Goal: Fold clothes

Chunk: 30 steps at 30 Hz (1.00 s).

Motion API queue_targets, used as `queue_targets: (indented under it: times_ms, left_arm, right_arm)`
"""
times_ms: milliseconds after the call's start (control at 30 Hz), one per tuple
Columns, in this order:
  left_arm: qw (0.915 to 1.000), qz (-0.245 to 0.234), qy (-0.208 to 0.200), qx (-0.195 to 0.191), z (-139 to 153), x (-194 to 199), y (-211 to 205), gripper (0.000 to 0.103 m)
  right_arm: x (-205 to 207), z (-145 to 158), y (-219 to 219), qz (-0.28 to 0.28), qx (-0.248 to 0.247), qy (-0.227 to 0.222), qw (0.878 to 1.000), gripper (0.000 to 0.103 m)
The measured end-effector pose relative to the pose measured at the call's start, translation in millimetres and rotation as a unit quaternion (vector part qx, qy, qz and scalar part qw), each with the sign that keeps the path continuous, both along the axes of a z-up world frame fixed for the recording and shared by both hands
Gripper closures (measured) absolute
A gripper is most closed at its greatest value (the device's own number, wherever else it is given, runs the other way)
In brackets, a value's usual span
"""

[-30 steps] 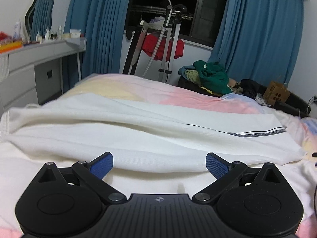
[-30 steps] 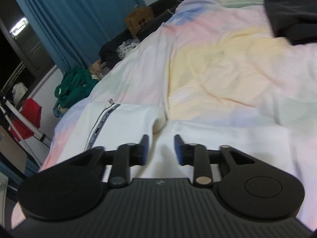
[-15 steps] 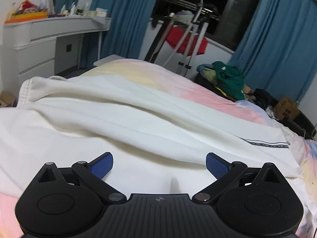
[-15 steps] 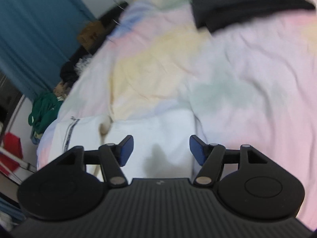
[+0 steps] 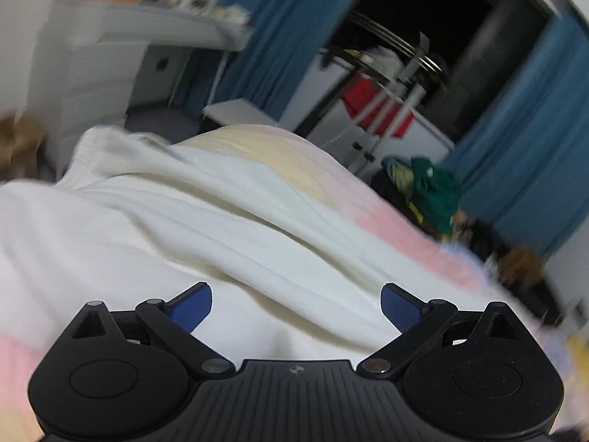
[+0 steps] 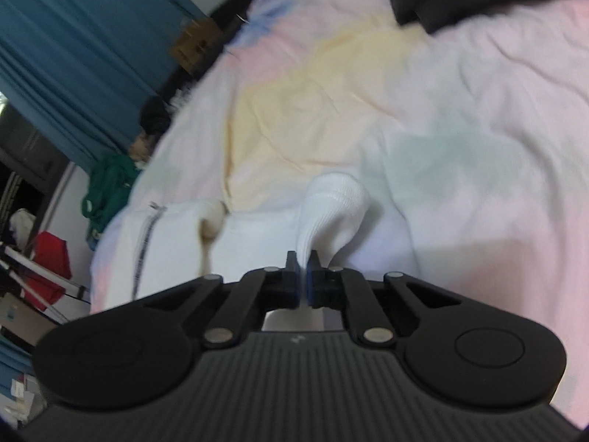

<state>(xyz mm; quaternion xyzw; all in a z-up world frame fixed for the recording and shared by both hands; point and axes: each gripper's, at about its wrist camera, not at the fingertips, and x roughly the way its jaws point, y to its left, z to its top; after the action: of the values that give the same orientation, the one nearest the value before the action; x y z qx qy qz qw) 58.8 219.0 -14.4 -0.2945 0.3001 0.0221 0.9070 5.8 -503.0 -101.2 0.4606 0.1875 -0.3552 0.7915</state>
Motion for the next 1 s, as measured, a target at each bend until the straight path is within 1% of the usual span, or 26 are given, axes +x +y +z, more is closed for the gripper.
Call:
queue_targets:
  times_ms: [67, 100, 167, 300, 400, 433, 500, 533, 600, 667, 700, 733, 800, 833, 867, 900, 933, 967, 1000]
  left_arm:
    - [0.9982, 0.028, 0.004, -0.053, 12.3, -13.5, 37.4, 0.004]
    - [0.9967, 0.042, 0.002, -0.07, 18.8, -23.1, 57.6, 0.004]
    - [0.9942, 0.064, 0.007, -0.086, 27.7, -39.7, 93.3, 0.004]
    - [0.9852, 0.123, 0.055, -0.106, 19.4, -74.4, 156.7, 0.004]
    - [0.9704, 0.155, 0.098, -0.157, -8.8, -92.7, 192.7, 0.005]
    - [0.9636, 0.163, 0.108, -0.182, -20.7, -95.9, 202.1, 0.006]
    - [0.9474, 0.179, 0.128, -0.232, -45.0, -101.6, 220.3, 0.006]
    - [0.9407, 0.183, 0.134, -0.252, -56.2, -101.1, 227.6, 0.009]
    - [0.9276, 0.194, 0.15, -0.282, -75.0, -97.0, 238.8, 0.016]
    - [0.9204, 0.187, 0.143, -0.312, -88.9, -93.6, 243.9, 0.025]
    - [0.9199, 0.187, 0.14, -0.315, -93.0, -91.9, 245.9, 0.029]
    - [0.9199, 0.191, 0.136, -0.314, -96.1, -91.2, 248.2, 0.036]
    - [0.9153, 0.204, 0.133, -0.321, -99.9, -93.4, 253.9, 0.053]
    - [0.9128, 0.21, 0.131, -0.324, -101.8, -94.5, 256.8, 0.074]
    - [0.9125, 0.213, 0.13, -0.324, -102.2, -94.5, 257.9, 0.094]
    - [0.9121, 0.213, 0.127, -0.326, -101.3, -97.0, 260.7, 0.095]
    - [0.9117, 0.213, 0.123, -0.329, -100.1, -99.8, 263.7, 0.099]
    - [0.9121, 0.212, 0.119, -0.33, -97.8, -103.4, 264.5, 0.099]
    - [0.9151, 0.211, 0.114, -0.324, -91.1, -106.9, 266.2, 0.1]
  right_arm:
    - [0.8, 6.5, 1.4, 0.001, -0.017, -0.01, 1.0, 0.097]
    - [1.5, 9.4, 1.7, 0.001, -0.024, -0.014, 1.0, 0.097]
    - [3.0, 12.9, 2.0, -0.001, -0.03, -0.018, 0.999, 0.097]
    - [2.0, 13.7, 3.7, -0.007, -0.036, -0.019, 0.999, 0.097]
    - [2.5, 12.1, 3.1, -0.01, -0.034, -0.02, 0.999, 0.097]
    - [2.6, 11.8, 2.9, -0.011, -0.033, -0.021, 0.999, 0.097]
    - [2.2, 11.7, 4.7, -0.012, -0.033, -0.021, 0.999, 0.097]
    - [2.8, 12.2, 5.0, -0.012, -0.036, -0.02, 0.999, 0.097]
    - [3.3, 13.2, 6.3, -0.01, -0.041, -0.018, 0.999, 0.097]
    - [3.8, 14.3, 7.5, -0.007, -0.048, -0.016, 0.999, 0.097]
    - [4.0, 15.1, 7.9, -0.007, -0.051, -0.016, 0.999, 0.097]
    - [4.4, 16.3, 8.4, -0.007, -0.055, -0.016, 0.998, 0.097]
    - [5.5, 18.5, 9.7, -0.011, -0.062, -0.019, 0.998, 0.097]
    - [6.8, 19.8, 10.4, -0.013, -0.064, -0.021, 0.998, 0.097]
    - [8.6, 21.8, 11.6, -0.014, -0.069, -0.022, 0.997, 0.097]
    - [11.1, 24.2, 13.3, -0.013, -0.077, -0.02, 0.997, 0.097]
    - [13.6, 27.2, 15.3, -0.014, -0.088, -0.015, 0.996, 0.097]
    - [15.8, 30.0, 17.1, -0.017, -0.095, -0.012, 0.995, 0.097]
    - [16.5, 32.2, 18.1, -0.023, -0.094, -0.014, 0.995, 0.098]
